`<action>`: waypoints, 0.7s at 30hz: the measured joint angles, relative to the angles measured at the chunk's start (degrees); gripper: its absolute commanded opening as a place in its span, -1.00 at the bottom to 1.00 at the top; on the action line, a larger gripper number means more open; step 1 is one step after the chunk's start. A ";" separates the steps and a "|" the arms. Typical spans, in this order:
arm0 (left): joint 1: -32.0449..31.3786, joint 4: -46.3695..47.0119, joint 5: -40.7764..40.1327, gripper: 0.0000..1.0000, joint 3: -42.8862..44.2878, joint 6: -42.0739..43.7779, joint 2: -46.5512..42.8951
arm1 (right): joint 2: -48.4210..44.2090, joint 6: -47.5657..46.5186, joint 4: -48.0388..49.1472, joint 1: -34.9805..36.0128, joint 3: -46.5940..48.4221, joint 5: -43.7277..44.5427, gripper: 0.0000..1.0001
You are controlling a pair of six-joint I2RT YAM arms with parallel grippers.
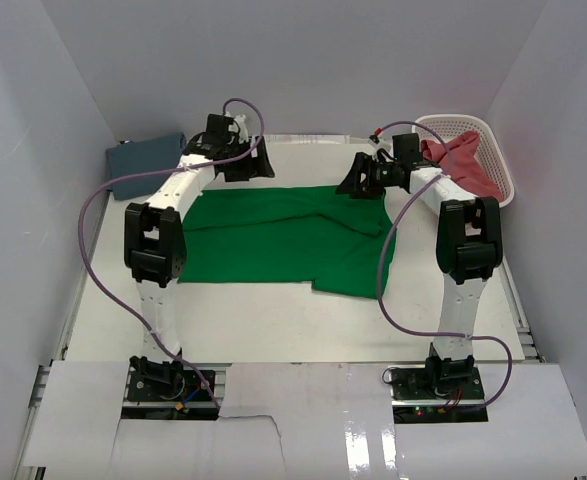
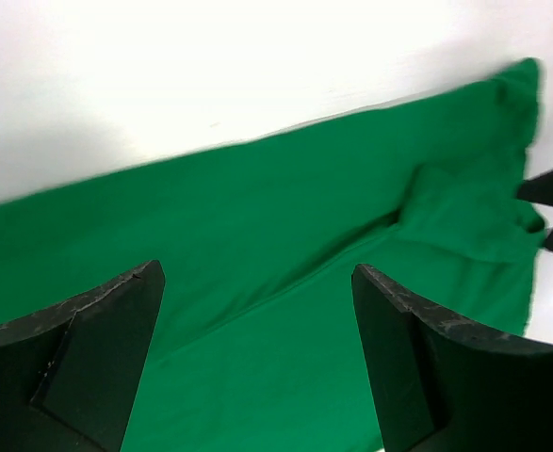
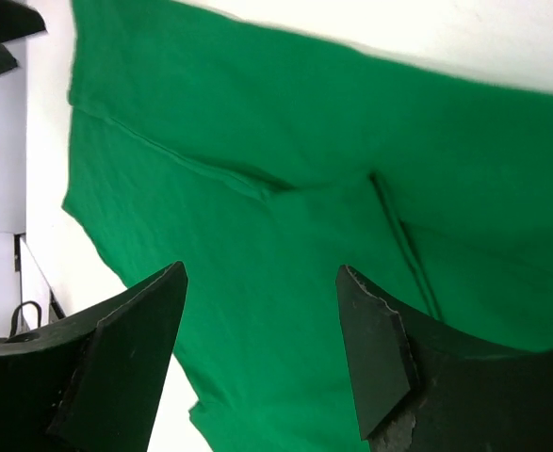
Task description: Fold and stack the t-shirts
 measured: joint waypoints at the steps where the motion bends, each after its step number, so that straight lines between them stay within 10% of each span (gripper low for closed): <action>1: -0.81 0.33 0.87 0.84 1.75 -0.13 1.36 | 0.04 -0.37 -0.79 -0.46 -0.22 0.24 0.42; 11: -6.75 0.90 10.12 0.86 18.25 -4.44 17.53 | 8.52 -3.10 -4.39 -0.98 7.28 -1.70 0.44; 21: -6.05 1.70 15.23 0.86 16.13 -9.09 21.70 | 13.99 -3.50 -6.38 -0.92 10.49 -3.69 0.31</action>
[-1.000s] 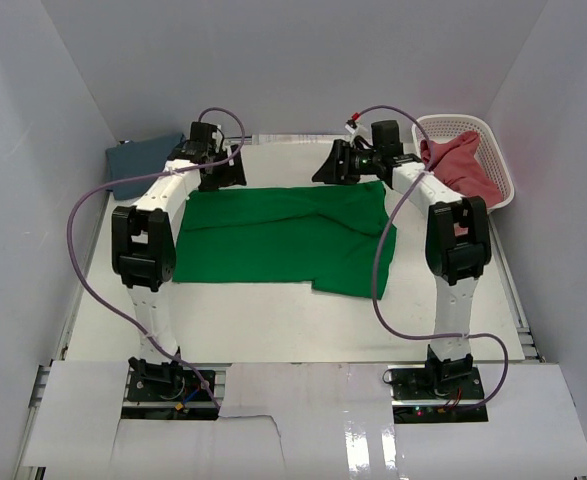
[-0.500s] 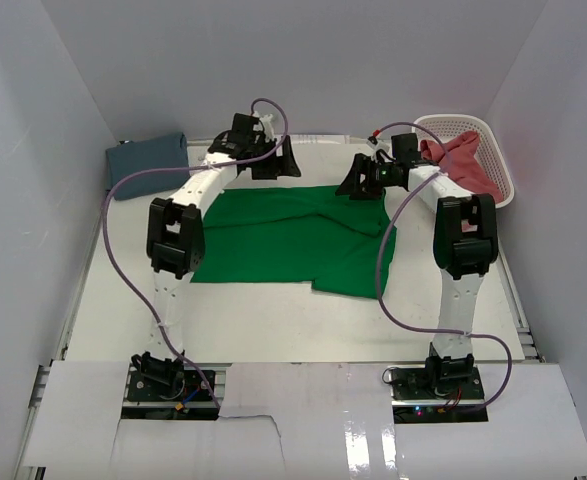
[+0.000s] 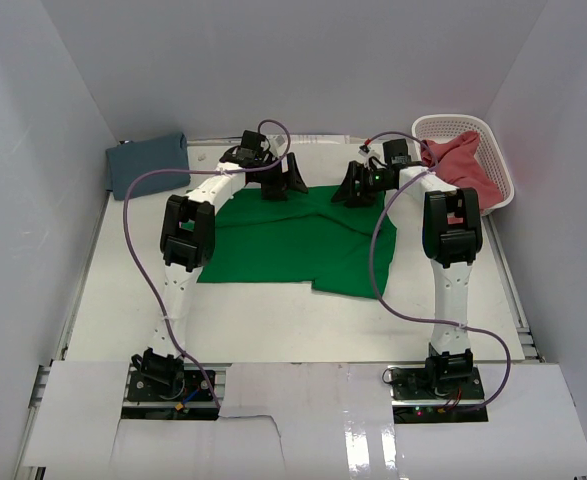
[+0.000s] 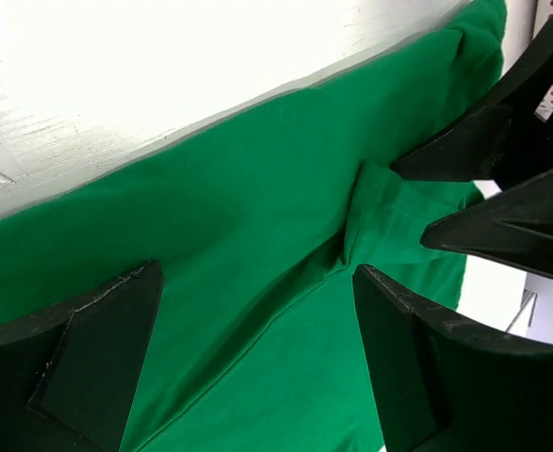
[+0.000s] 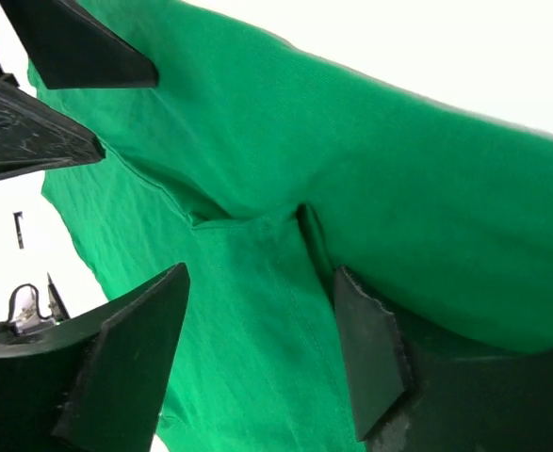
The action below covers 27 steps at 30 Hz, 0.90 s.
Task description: Fold and stack the t-shirts
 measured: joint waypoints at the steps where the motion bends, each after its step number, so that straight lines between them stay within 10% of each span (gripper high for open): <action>1: 0.04 0.13 0.17 0.86 -0.07 -0.09 0.00 | 0.09 0.02 0.00 0.00 0.24 -0.33 0.24; 8: 0.02 1.33 1.03 0.86 -0.17 -0.61 0.00 | 0.17 0.22 0.15 0.02 0.28 -2.14 -0.65; 13: 0.02 1.88 1.07 0.86 -1.14 -0.63 0.00 | 0.17 0.44 0.02 0.00 0.28 -3.10 -0.67; 17: 0.04 2.56 1.31 0.86 -1.92 -0.59 -0.07 | 0.17 0.31 -0.04 0.02 0.28 -3.54 -0.02; 27: 0.04 3.02 1.40 0.86 -2.56 -0.09 -0.37 | 2.99 -0.20 -0.11 0.39 2.16 -4.42 -0.73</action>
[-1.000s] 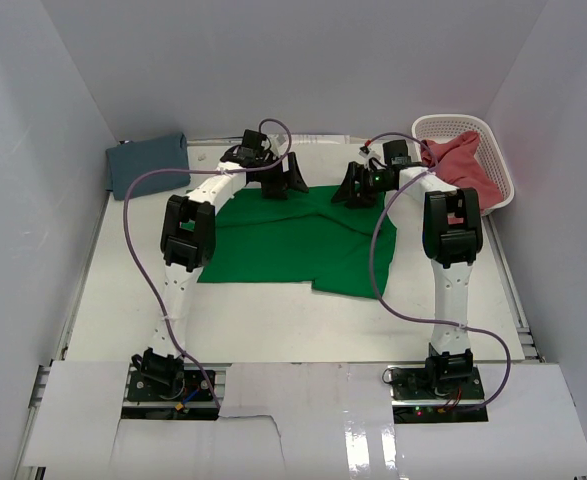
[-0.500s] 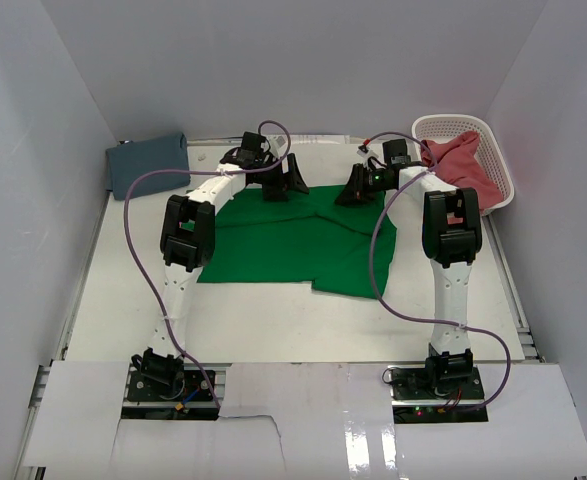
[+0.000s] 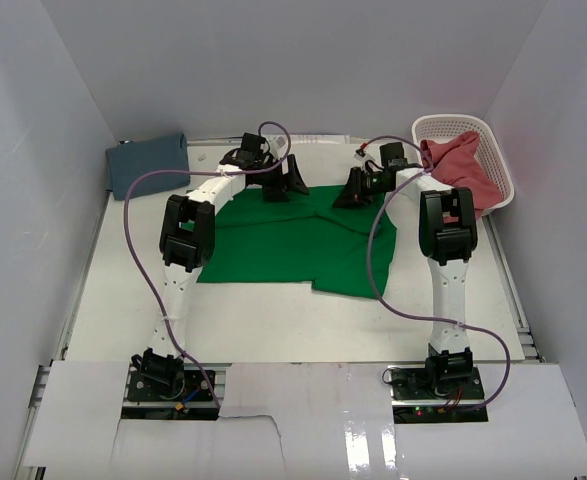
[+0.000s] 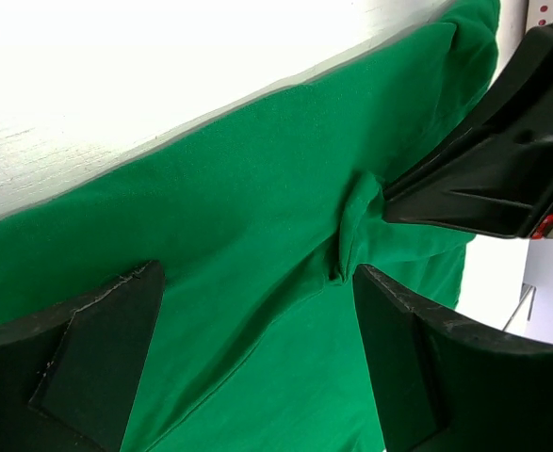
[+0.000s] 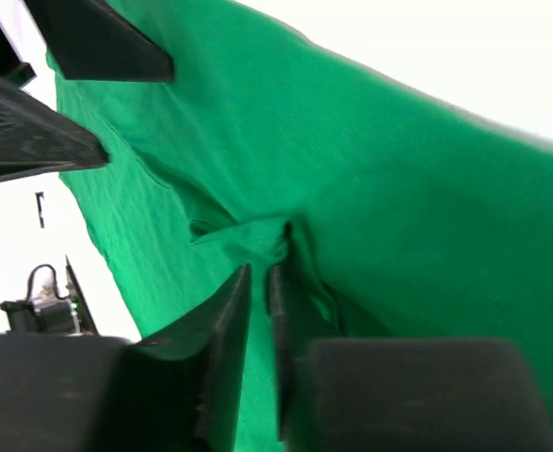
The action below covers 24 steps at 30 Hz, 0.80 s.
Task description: Fold and stack the t-shirts
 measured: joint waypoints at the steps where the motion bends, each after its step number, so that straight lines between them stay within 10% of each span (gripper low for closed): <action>1: 0.00 -0.02 0.00 0.86 0.00 0.13 0.00 | 0.35 0.02 -0.26 0.11 0.00 -0.02 -0.81; 24: 0.00 0.00 -0.04 0.85 -1.81 0.76 -1.09 | -13.62 -0.28 -2.73 5.18 -13.79 -2.95 -0.85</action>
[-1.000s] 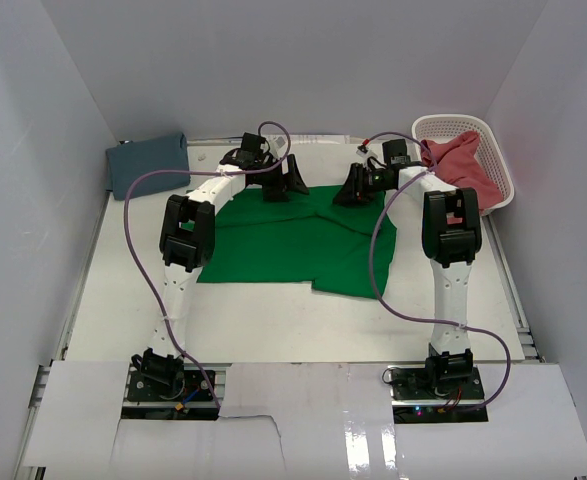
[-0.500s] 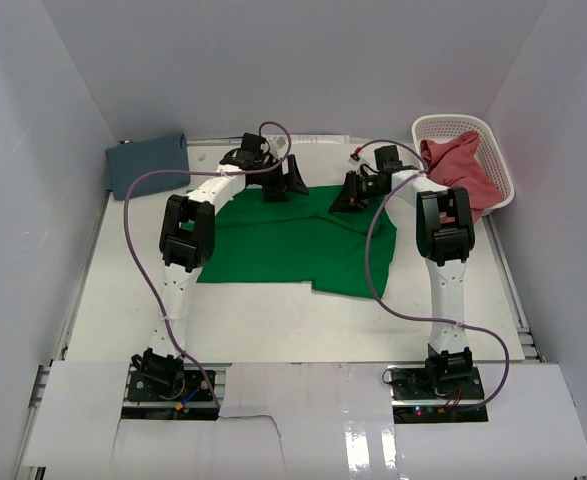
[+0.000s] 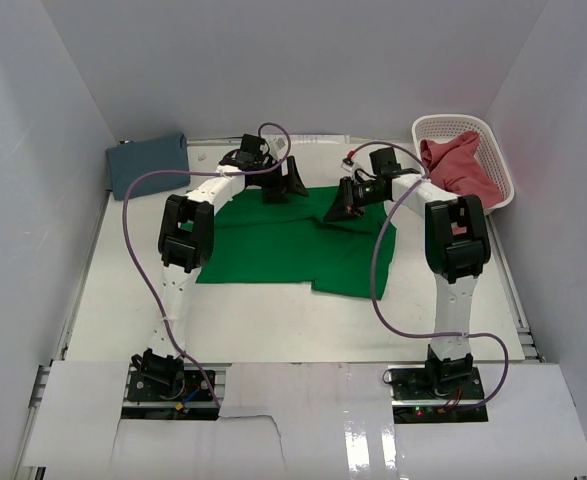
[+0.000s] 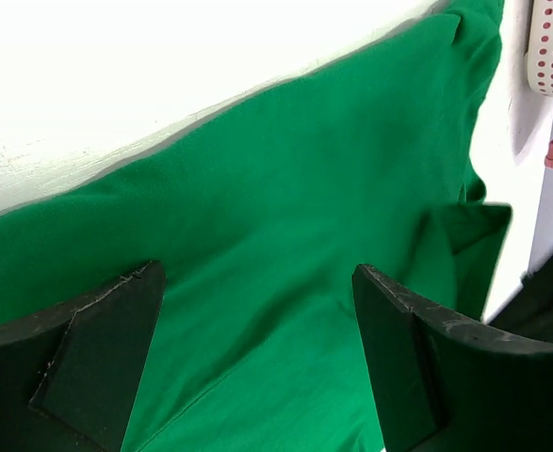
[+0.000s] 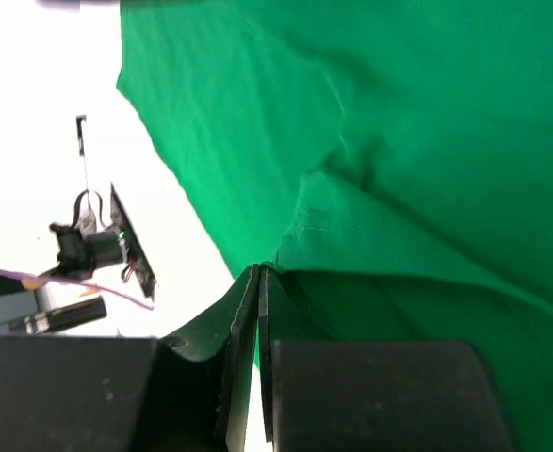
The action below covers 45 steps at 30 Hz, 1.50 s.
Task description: Fold and stack the t-shirts
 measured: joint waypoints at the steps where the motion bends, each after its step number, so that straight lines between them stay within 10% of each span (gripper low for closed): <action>1: 0.00 0.00 0.00 0.85 -0.04 0.00 -0.02 | -1.36 0.13 -0.11 0.28 -1.46 0.04 -0.85; 5: -0.02 0.07 0.00 0.85 -0.35 0.00 -0.20 | -5.20 2.51 0.63 1.92 -7.58 1.14 -0.76; 7: -0.02 0.02 0.00 0.85 -0.48 0.00 -0.31 | -6.08 4.72 2.75 2.93 -11.93 1.40 -0.10; 10: -0.04 -0.02 0.00 0.85 -0.68 0.09 -0.44 | -6.14 7.54 4.39 4.72 -18.51 2.29 0.18; 17: -0.04 0.00 -0.02 0.85 -1.20 0.76 -0.74 | -9.38 10.84 5.77 6.69 -22.23 4.37 0.20; 26: -0.04 -2.49 -1.31 0.85 -0.68 2.60 -1.09 | -11.41 10.95 6.62 3.69 -13.49 6.47 0.13; 33: -0.09 -5.81 -3.17 0.86 -0.68 4.11 -1.97 | -7.58 8.13 9.68 1.11 -10.45 7.48 -0.84; 45: -0.09 -7.96 -3.89 0.86 -0.59 5.66 -2.36 | 2.12 4.72 13.53 -1.44 -10.38 5.84 -0.85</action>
